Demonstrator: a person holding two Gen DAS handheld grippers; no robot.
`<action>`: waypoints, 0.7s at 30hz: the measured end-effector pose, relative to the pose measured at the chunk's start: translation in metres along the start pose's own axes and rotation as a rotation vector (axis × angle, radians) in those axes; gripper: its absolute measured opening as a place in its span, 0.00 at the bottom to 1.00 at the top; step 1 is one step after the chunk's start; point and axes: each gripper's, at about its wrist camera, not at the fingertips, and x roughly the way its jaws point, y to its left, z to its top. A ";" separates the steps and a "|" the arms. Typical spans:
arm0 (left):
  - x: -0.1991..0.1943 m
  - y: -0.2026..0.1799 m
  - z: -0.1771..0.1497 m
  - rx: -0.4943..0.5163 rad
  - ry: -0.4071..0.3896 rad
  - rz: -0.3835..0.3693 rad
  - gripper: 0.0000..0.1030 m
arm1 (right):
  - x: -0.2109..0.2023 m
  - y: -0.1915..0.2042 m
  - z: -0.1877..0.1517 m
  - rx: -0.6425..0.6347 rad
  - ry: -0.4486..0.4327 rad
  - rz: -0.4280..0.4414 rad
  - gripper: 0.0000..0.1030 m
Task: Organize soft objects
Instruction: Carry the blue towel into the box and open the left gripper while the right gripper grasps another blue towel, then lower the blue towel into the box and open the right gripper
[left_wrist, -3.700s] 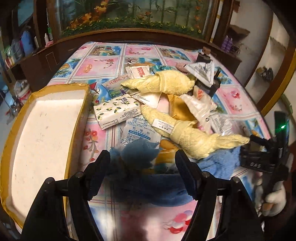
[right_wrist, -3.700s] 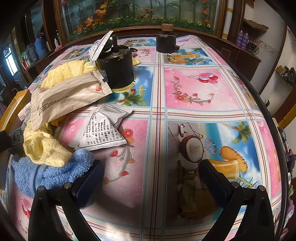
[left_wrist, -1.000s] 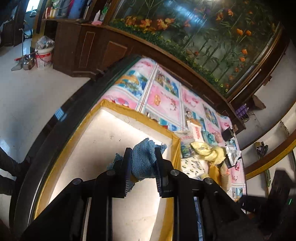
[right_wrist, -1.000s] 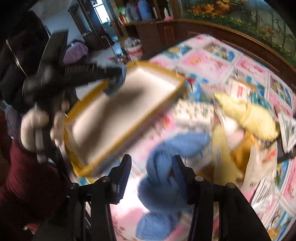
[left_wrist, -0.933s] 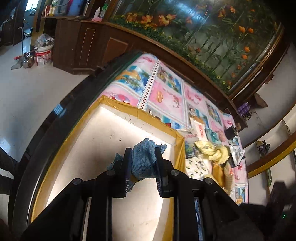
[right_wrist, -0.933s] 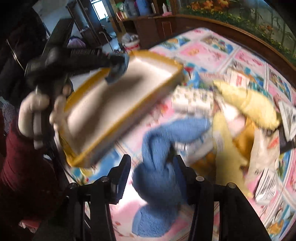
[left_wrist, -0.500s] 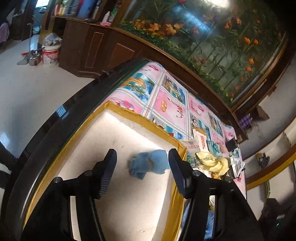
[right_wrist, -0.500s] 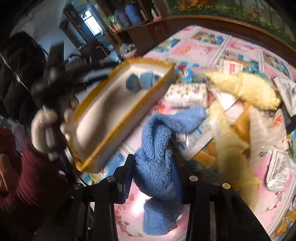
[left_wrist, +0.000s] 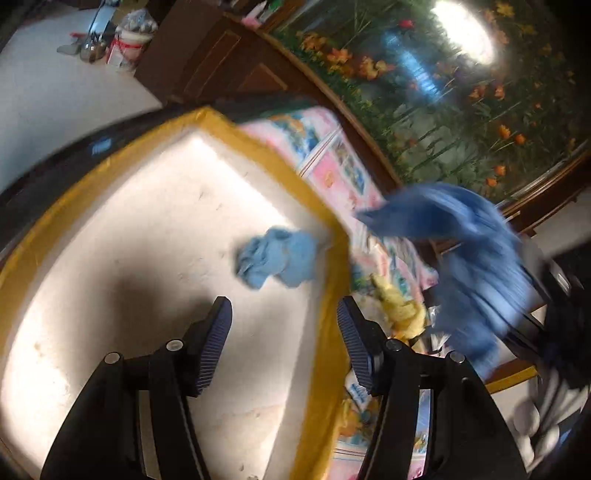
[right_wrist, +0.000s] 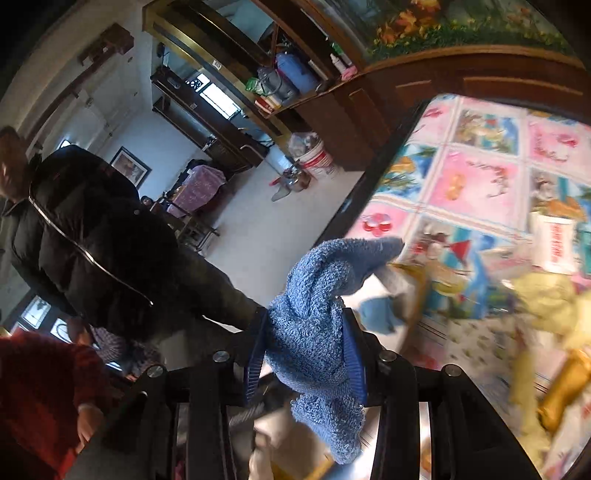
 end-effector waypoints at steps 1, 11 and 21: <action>-0.012 -0.002 0.000 0.008 -0.035 -0.003 0.56 | 0.015 0.001 0.006 0.010 0.023 0.016 0.39; -0.074 0.006 0.000 0.014 -0.180 0.043 0.57 | 0.131 -0.028 0.004 0.139 0.151 -0.021 0.72; -0.081 0.010 -0.006 -0.003 -0.197 0.041 0.57 | 0.116 -0.033 -0.017 0.043 0.143 -0.246 0.71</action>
